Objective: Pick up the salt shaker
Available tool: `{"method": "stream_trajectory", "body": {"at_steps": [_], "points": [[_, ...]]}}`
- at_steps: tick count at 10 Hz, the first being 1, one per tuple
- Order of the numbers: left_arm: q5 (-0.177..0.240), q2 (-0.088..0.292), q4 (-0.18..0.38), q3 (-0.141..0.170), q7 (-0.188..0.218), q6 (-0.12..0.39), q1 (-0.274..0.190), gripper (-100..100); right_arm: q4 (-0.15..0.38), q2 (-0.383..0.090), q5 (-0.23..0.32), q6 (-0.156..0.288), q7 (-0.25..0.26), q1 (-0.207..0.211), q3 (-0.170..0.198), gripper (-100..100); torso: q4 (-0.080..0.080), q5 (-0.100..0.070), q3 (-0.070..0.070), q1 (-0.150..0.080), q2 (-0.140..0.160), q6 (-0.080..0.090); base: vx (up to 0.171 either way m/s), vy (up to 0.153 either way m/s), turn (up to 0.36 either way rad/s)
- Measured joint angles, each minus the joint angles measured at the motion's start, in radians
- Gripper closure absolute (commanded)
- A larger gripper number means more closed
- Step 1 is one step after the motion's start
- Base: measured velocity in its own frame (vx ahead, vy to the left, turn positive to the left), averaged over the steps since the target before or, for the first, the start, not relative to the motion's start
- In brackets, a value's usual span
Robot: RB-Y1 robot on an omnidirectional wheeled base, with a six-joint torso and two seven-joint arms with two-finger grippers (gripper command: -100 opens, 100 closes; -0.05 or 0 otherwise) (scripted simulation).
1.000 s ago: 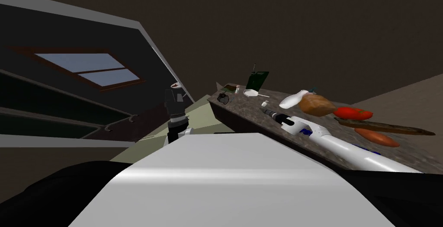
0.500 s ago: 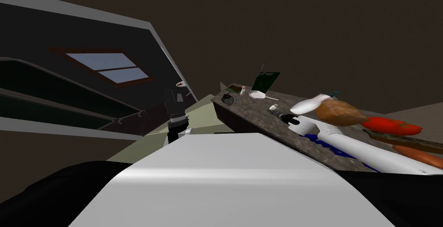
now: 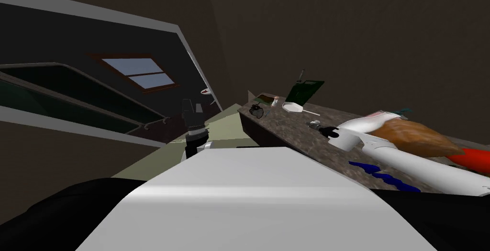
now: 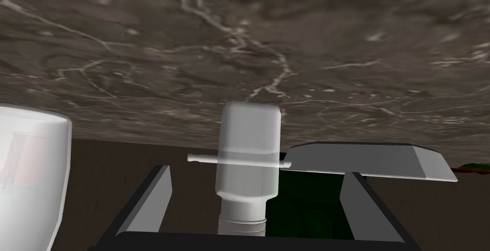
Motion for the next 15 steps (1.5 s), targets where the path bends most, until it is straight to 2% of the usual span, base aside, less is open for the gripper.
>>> {"method": "stream_trajectory", "body": {"at_steps": [2, 3, 4, 6, 10, 11, 13, 15], "points": [[0.000, 0.000, 0.000, 0.000, 0.000, 0.000, 0.000, 0, 0.014, -0.026, 0.005, 0.031, -0.012, 0.011, 0.003, -100, 0.000, 0.000, 0.001, 0.000, 0.001, 0.000, 0.025, 0.025, 0.047], [0.000, 0.000, 0.000, 0.000, 0.000, 0.000, 0.000, 0, 0.014, -0.027, 0.006, 0.035, -0.013, 0.012, 0.002, 0, 0.001, 0.000, 0.002, -0.001, 0.003, 0.001, 0.000, 0.000, 0.000], [0.000, 0.000, 0.000, 0.000, 0.000, 0.000, 0.000, 0, 0.013, -0.027, 0.006, 0.035, -0.013, 0.012, 0.002, -100, 0.001, -0.001, 0.002, -0.002, 0.004, 0.001, -0.063, -0.002, 0.358], [0.000, 0.000, 0.000, 0.000, 0.000, 0.000, 0.000, 0, 0.061, -0.024, -0.053, 0.022, 0.029, 0.005, 0.003, -100, 0.002, -0.001, 0.005, -0.004, 0.009, 0.001, -0.107, -0.025, 0.269], [0.000, 0.000, 0.000, 0.000, 0.000, 0.000, 0.000, 0, 0.191, 0.008, -0.176, -0.020, 0.130, -0.010, -0.001, -100, 0.002, -0.002, 0.005, -0.004, 0.008, -0.001, -0.081, 0.000, 0.156], [0.000, 0.000, 0.000, 0.000, 0.000, 0.000, 0.000, 0, 0.207, 0.007, -0.190, -0.021, 0.140, -0.005, -0.005, -100, 0.001, -0.002, 0.003, -0.005, 0.006, 0.000, -0.068, 0.000, 0.338], [0.000, 0.000, 0.000, 0.000, 0.000, 0.000, 0.000, 0, 0.276, 0.031, -0.234, -0.042, 0.185, -0.009, -0.014, -100, 0.002, -0.002, 0.004, -0.005, 0.007, 0.000, -0.097, -0.005, 0.253], [0.000, 0.000, 0.000, 0.000, 0.000, 0.000, 0.000, 0, 0.333, 0.032, -0.295, -0.057, 0.233, -0.013, -0.014, -100, 0.002, -0.002, 0.005, -0.005, 0.008, 0.000, -0.059, -0.002, 0.069]]}}
